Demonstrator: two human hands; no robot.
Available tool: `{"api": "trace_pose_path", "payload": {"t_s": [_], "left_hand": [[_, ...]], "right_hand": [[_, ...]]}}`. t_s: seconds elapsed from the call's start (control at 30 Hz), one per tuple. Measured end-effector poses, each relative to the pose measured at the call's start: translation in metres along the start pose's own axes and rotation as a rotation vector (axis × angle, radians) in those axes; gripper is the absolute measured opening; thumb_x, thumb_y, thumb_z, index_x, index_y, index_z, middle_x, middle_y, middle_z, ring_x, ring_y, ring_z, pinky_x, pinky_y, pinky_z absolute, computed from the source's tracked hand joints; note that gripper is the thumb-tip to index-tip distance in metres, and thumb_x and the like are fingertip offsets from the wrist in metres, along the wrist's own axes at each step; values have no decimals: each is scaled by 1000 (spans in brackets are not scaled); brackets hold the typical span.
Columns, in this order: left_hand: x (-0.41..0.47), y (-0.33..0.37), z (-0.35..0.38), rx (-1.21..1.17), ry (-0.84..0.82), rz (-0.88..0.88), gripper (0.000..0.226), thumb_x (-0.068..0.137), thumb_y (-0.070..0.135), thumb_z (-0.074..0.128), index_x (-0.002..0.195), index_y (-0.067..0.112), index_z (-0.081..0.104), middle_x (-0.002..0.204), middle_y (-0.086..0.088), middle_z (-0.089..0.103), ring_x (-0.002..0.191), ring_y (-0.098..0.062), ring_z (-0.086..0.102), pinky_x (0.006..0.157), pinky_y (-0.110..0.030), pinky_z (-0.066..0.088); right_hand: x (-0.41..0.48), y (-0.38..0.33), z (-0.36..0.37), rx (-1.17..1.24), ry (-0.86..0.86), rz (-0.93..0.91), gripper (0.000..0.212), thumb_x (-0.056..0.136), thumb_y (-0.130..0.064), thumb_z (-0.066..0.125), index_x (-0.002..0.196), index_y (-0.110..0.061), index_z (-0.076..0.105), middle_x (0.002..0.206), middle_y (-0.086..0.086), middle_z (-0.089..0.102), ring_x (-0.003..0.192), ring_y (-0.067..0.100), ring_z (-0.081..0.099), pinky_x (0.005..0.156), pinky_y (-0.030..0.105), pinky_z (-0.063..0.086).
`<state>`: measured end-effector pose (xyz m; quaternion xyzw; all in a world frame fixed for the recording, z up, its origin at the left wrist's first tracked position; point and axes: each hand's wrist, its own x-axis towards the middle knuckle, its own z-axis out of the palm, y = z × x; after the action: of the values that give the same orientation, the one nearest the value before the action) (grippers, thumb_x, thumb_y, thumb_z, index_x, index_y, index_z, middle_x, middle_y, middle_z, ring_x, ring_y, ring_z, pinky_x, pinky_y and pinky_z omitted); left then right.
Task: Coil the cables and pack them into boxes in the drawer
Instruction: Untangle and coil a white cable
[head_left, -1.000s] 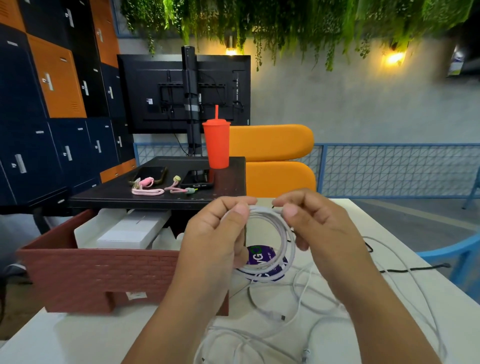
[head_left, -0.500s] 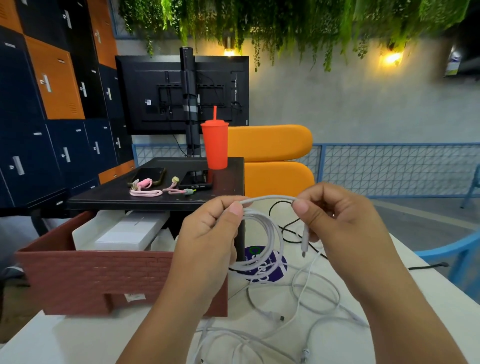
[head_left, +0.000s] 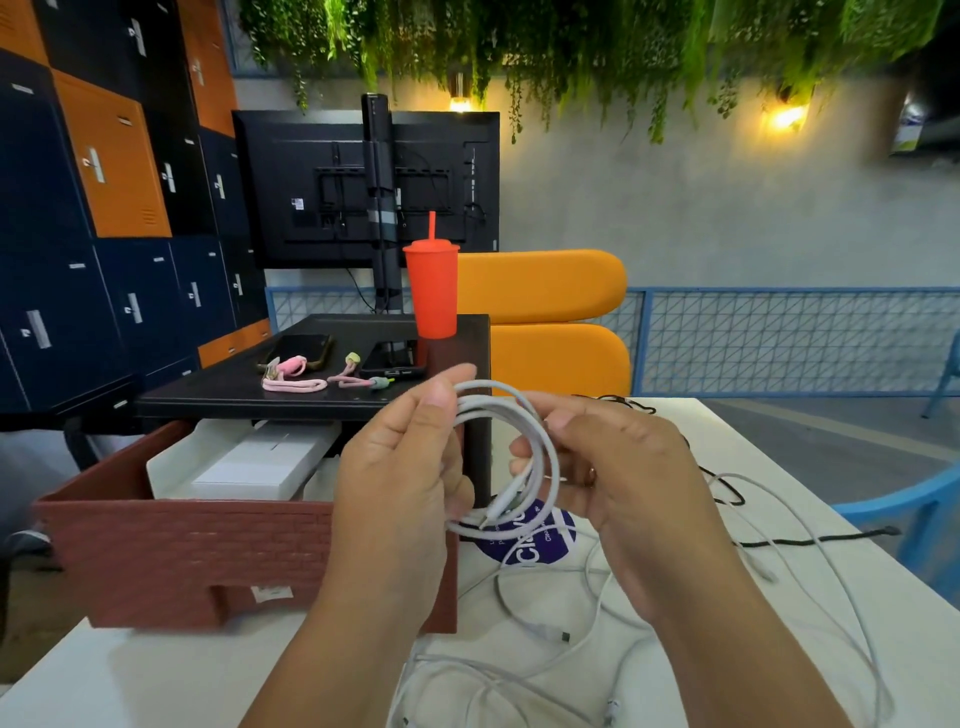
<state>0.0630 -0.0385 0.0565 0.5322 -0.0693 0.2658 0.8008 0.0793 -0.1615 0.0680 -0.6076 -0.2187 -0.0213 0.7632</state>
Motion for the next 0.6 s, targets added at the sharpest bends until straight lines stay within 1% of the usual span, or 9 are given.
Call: {"api": "trace_pose_path", "payload": {"t_s": [0.07, 0.13, 0.2, 0.27, 0.33, 0.37, 0.47, 0.53, 0.6], "left_hand": [[0, -1, 0, 21, 44, 34, 24, 75, 35, 55, 85, 29, 76, 48, 9, 26, 42, -5, 23, 39, -17, 23], [-1, -2, 2, 39, 63, 57, 23, 74, 36, 55, 85, 32, 75, 46, 10, 29, 41, -4, 26, 39, -18, 26], [-3, -2, 5, 50, 73, 79, 22, 73, 35, 55, 83, 31, 74, 44, 11, 34, 40, -3, 28, 40, -19, 29], [-4, -3, 6, 65, 73, 115, 21, 74, 33, 54, 84, 29, 72, 43, 11, 36, 39, -3, 28, 40, -17, 28], [-5, -3, 6, 78, 60, 157, 22, 75, 32, 53, 87, 27, 70, 41, 11, 35, 39, -3, 26, 38, -16, 25], [-5, -3, 6, 87, 53, 173, 22, 75, 32, 52, 88, 27, 69, 41, 10, 36, 39, -2, 27, 38, -16, 24], [-5, -5, 6, 160, 26, 265, 16, 79, 31, 57, 90, 26, 68, 45, 15, 48, 39, 0, 39, 43, -10, 32], [-5, -5, 3, 257, 14, 377, 9, 84, 28, 60, 90, 30, 67, 52, 19, 54, 45, 3, 47, 49, -5, 35], [-3, -6, -2, 355, 16, 470, 15, 85, 26, 54, 91, 33, 65, 60, 21, 59, 53, 6, 51, 55, -4, 37]], "right_hand": [[-2, 0, 3, -72, -55, -19, 19, 84, -12, 61, 76, -22, 75, 65, 2, 67, 59, 7, 60, 57, 16, 51], [-4, 2, 8, -240, -86, -78, 22, 80, -12, 67, 76, -32, 73, 62, 4, 63, 55, 4, 54, 54, 12, 47], [-4, 5, 13, -368, -74, -134, 22, 78, -9, 68, 72, -31, 68, 55, -3, 51, 48, 0, 45, 47, 8, 38], [-3, 9, 14, -455, -39, -144, 19, 79, -9, 67, 69, -25, 64, 53, -9, 45, 47, 1, 42, 47, 8, 37], [-2, 12, 13, -531, -30, -138, 12, 80, -9, 64, 80, -21, 65, 56, -9, 45, 49, 2, 41, 49, 9, 38], [-1, 13, 12, -570, -34, -142, 13, 80, -9, 63, 85, -21, 66, 57, -7, 45, 50, 3, 41, 51, 11, 38], [-2, 12, 11, -650, -45, -124, 18, 78, -12, 60, 87, -27, 63, 65, 3, 52, 57, 14, 45, 51, 16, 37], [-3, 12, 9, -671, -61, -67, 18, 75, -15, 60, 87, -28, 61, 68, -4, 56, 57, 13, 49, 51, 18, 40], [-4, 12, 8, -667, -81, 2, 21, 73, -18, 61, 83, -35, 57, 67, -16, 56, 57, 11, 55, 54, 24, 48]]}}
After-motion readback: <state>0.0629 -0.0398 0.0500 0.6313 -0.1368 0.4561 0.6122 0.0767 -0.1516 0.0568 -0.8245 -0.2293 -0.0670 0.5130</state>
